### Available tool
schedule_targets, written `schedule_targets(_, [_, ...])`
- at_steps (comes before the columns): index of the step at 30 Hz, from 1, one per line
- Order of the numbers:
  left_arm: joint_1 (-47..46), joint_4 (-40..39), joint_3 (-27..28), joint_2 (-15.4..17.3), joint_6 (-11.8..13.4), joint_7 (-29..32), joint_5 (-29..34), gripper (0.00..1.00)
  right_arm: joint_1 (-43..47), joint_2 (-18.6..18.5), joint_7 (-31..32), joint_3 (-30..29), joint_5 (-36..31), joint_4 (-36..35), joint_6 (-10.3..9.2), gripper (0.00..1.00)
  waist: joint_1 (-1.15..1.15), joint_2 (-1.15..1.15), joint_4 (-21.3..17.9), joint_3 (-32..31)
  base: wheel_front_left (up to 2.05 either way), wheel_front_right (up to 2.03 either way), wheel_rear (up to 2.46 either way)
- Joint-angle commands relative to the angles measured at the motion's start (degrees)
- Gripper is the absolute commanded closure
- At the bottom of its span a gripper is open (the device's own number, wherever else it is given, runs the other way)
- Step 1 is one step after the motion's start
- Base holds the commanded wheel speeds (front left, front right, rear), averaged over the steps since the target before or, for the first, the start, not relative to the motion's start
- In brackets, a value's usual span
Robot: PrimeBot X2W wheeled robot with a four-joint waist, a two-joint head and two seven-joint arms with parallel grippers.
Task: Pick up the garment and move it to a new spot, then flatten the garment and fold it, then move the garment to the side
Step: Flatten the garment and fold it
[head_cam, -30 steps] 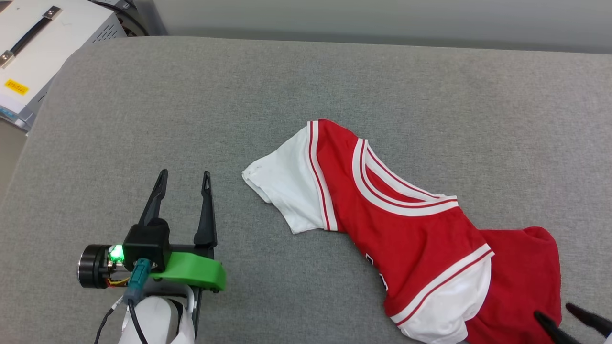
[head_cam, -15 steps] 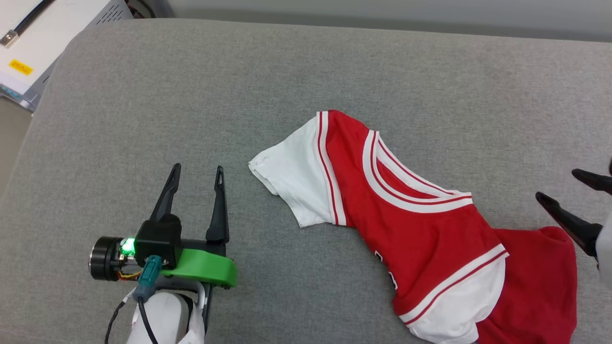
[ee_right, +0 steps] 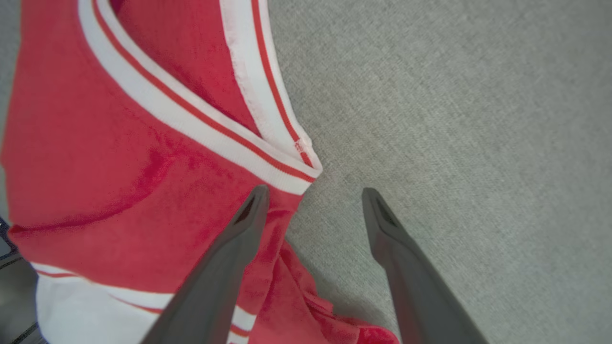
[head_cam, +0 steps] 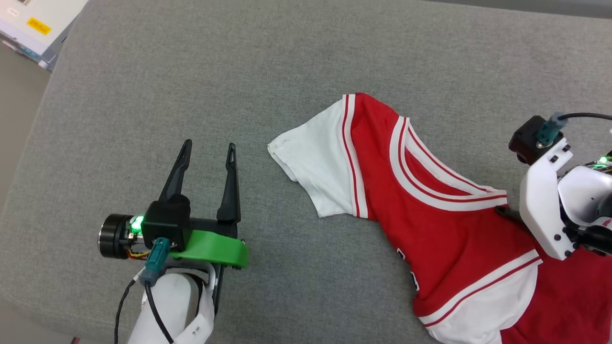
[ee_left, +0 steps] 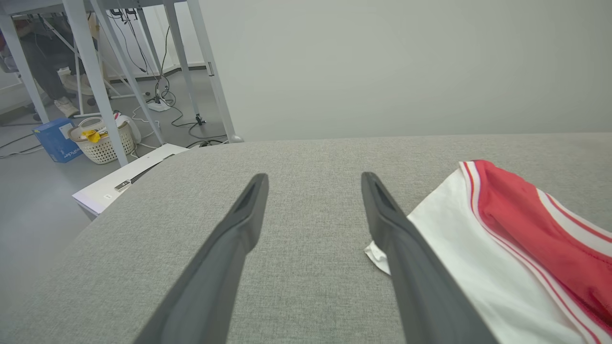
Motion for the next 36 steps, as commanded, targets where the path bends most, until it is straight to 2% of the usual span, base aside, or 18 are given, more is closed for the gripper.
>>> schedule_targets(1, [-1.2,-0.1,-0.2,-0.6,-0.1,-0.3,0.6,0.0,-1.5,0.1,0.2,2.1,0.1,1.9,-0.03,0.0,0.0,0.22,1.5,1.9,0.0,0.0,0.0])
schedule_targets(6, [-2.3,0.1,-0.3,-1.0,-0.1,-0.3,0.6,0.0,-3.0,0.0,-0.8,8.6,1.1,9.4,-0.03,0.0,0.0,0.22,2.3,3.6,0.0,0.0,0.0])
schedule_targets(10, [-2.6,0.3,-0.1,-1.2,-0.1,-0.3,0.6,0.0,-3.1,-0.3,-2.3,13.0,2.6,11.7,-0.03,0.0,0.0,0.22,2.3,4.1,0.0,0.0,0.0])
schedule_targets(11, [-2.6,0.3,0.1,-1.2,-0.1,-0.3,0.6,0.0,-3.4,-0.3,-3.1,13.6,3.0,11.9,-0.03,0.87,0.0,0.22,2.2,4.1,0.0,0.0,0.0])
schedule_targets(12, [-2.5,0.3,0.3,-1.2,0.0,-0.3,0.7,0.0,-3.8,-0.2,-4.1,14.2,3.3,12.0,-0.03,1.0,0.0,0.22,1.9,4.0,0.0,0.0,0.0])
schedule_targets(17, [-2.0,0.9,0.8,-1.3,-0.2,-0.3,1.0,0.0,-5.6,-0.7,-10.1,15.3,3.8,11.1,-0.03,1.0,0.0,0.22,0.8,2.3,0.0,0.0,0.0])
schedule_targets(23, [-0.1,1.3,1.6,-1.2,-0.3,-0.3,1.3,0.0,-5.0,-3.7,-18.7,13.1,3.7,4.8,-0.03,1.0,0.0,0.22,-0.8,-1.3,0.0,0.0,0.0])
schedule_targets(29, [2.1,1.3,2.3,-1.0,-0.3,-0.3,1.5,0.0,-0.5,-7.5,-22.6,6.3,2.9,-3.1,-0.03,1.0,0.0,0.22,-2.5,-4.0,0.0,0.0,0.0])
schedule_targets(36, [3.3,0.9,2.4,-1.1,-0.6,-0.3,1.5,0.0,5.9,-10.1,-21.0,-5.0,0.8,-9.3,-0.03,1.0,0.0,0.22,-3.5,-4.2,0.0,0.0,0.0])
